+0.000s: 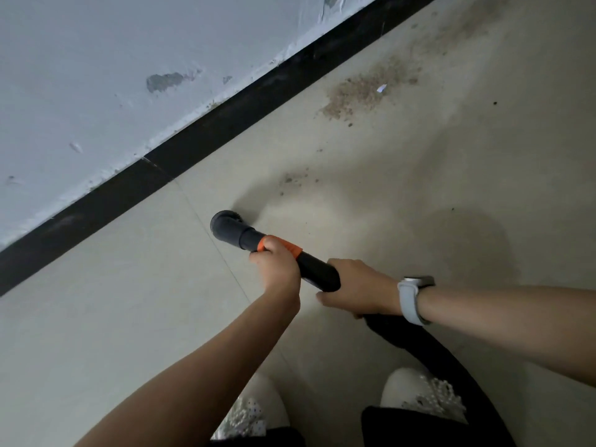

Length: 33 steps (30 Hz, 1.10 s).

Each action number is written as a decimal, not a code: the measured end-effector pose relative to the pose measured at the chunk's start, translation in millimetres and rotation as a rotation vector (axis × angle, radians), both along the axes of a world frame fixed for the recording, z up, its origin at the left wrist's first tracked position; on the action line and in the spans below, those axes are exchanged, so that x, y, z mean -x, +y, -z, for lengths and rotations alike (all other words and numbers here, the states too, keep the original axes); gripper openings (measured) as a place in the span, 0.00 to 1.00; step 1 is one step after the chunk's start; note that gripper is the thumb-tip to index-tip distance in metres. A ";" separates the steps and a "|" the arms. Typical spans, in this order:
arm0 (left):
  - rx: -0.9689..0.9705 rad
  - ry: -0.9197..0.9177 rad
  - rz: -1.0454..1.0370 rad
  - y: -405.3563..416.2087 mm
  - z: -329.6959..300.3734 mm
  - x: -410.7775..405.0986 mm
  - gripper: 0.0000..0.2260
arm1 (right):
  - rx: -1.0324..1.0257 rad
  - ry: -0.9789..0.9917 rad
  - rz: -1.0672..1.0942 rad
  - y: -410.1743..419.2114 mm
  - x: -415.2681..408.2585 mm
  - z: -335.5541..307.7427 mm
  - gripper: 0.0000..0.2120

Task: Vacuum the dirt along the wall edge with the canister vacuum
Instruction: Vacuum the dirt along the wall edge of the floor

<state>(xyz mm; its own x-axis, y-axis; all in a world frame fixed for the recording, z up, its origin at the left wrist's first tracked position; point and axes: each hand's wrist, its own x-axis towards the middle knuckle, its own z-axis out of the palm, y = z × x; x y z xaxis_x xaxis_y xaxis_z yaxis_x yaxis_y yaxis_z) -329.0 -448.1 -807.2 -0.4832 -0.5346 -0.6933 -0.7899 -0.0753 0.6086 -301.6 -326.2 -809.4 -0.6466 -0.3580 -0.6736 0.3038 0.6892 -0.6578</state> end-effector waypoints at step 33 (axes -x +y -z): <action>-0.242 0.155 0.304 69.0 -0.4 50.7 0.15 | -0.151 0.209 0.380 52.3 7.6 -3.7 0.07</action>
<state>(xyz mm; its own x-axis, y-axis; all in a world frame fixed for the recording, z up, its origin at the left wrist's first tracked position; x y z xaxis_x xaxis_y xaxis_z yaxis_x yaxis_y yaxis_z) -379.6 -379.1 -806.8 -0.7021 -0.1823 -0.6884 -0.6990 -0.0083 0.7151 -309.2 -273.9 -805.7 -0.8406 0.0225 -0.5411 0.4247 0.6474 -0.6329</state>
